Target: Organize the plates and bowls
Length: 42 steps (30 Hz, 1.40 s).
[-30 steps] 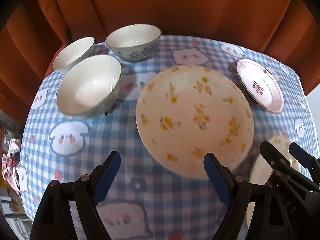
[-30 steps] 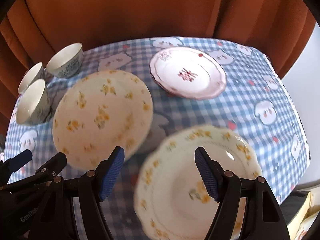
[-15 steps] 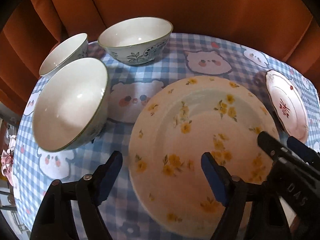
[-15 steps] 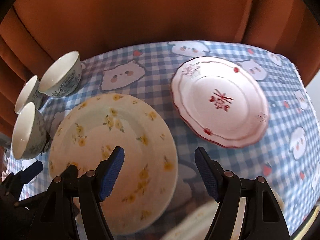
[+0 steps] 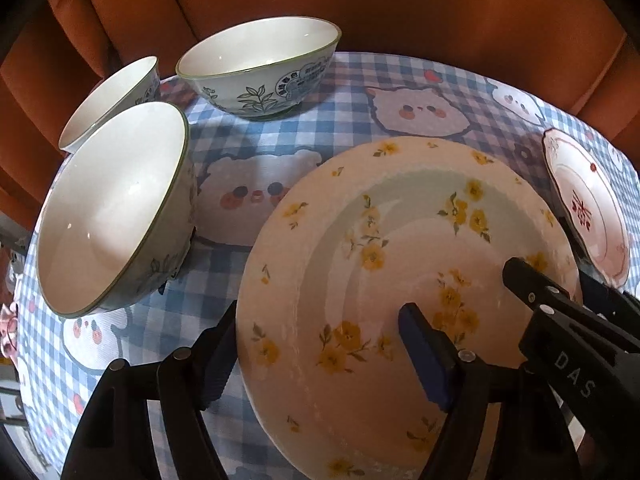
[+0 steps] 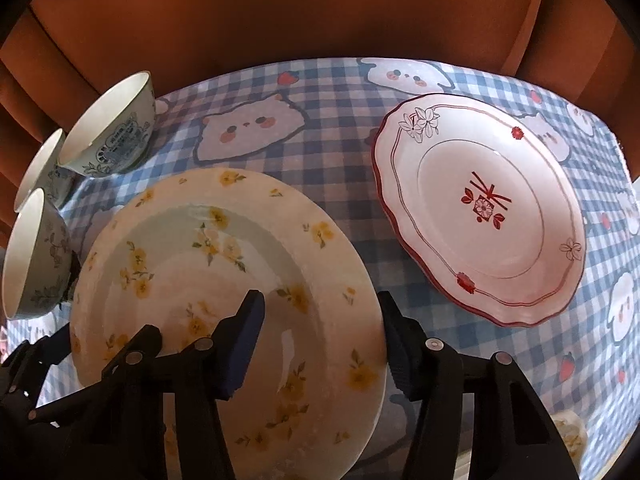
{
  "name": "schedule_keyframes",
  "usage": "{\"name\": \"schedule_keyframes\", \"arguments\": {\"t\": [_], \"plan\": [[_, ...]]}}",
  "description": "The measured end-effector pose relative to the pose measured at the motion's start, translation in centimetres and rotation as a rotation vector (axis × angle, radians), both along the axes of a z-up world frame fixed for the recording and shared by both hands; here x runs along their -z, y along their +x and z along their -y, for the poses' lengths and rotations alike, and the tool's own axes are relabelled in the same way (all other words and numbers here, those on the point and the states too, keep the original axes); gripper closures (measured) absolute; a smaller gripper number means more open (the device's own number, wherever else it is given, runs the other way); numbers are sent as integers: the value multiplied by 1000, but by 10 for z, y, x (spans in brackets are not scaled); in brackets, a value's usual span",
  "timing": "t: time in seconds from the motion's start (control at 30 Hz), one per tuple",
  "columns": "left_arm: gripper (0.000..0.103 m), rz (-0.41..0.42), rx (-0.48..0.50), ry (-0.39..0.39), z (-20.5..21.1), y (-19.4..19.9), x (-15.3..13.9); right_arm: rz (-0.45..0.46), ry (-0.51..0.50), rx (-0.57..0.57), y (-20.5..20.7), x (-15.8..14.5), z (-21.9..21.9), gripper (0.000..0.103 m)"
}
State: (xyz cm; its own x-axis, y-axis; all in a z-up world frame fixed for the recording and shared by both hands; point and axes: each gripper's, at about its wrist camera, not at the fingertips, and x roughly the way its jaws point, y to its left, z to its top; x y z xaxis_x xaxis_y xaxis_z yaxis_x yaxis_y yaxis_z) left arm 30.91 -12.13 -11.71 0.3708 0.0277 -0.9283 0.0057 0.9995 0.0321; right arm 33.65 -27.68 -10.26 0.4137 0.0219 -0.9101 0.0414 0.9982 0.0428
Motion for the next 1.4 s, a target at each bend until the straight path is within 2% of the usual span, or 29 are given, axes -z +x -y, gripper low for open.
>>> {"name": "schedule_keyframes", "arguments": {"t": [0.53,0.73,0.87,1.17,1.4], "plan": [[26,-74,-7,16,-31,-49,-4,-68,6,-52,-47,0,-31,43],[26,-65,-21,1,-32,-47,-3,-90,32,-50,-49,2,-33,41],[26,-62,-37,-28,-35,-40,-2,-57,34,-82,-42,3,-35,41],[28,-61,-43,-38,-37,-38,-3,-29,16,-175,-35,4,-38,42],[30,-91,-54,-54,-40,-36,-5,-32,-34,-169,-40,-1,-43,41]]}}
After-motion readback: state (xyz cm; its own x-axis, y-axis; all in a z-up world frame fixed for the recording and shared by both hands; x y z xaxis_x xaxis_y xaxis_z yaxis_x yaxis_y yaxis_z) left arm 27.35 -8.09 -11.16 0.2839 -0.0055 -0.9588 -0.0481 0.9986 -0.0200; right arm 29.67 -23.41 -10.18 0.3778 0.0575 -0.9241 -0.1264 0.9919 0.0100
